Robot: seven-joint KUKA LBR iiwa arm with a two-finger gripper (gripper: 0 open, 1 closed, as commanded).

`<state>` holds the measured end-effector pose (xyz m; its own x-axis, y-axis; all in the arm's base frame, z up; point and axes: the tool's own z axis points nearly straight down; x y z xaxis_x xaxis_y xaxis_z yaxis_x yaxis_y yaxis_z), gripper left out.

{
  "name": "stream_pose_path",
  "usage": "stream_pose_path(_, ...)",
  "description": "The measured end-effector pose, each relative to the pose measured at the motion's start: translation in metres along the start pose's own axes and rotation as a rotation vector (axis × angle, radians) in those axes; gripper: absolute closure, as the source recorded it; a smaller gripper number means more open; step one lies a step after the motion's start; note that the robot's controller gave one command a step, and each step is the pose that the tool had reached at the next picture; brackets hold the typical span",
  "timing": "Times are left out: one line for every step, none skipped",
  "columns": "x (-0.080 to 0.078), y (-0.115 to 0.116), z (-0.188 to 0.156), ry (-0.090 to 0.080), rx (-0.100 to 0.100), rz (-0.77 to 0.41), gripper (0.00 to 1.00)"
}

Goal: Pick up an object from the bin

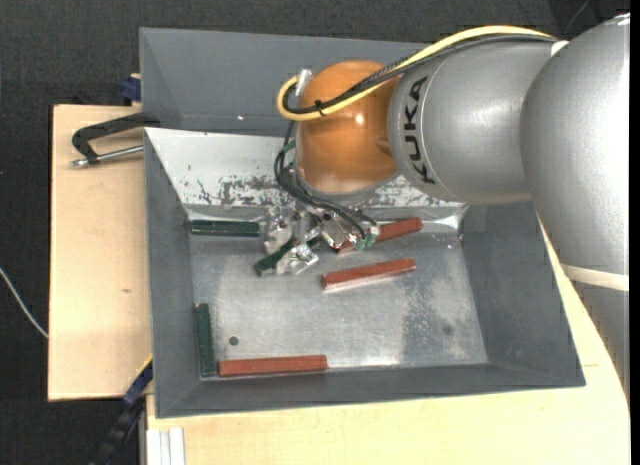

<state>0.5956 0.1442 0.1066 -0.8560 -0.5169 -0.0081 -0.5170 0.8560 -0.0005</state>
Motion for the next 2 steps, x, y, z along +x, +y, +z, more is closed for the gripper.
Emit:
stream_pose_path(0.000, 0.000, -0.007, 0.003, -0.001, 0.000, 1.00)
stream_pose_path(0.001, 0.001, -0.021, 0.006, -0.002, 0.001, 1.00)
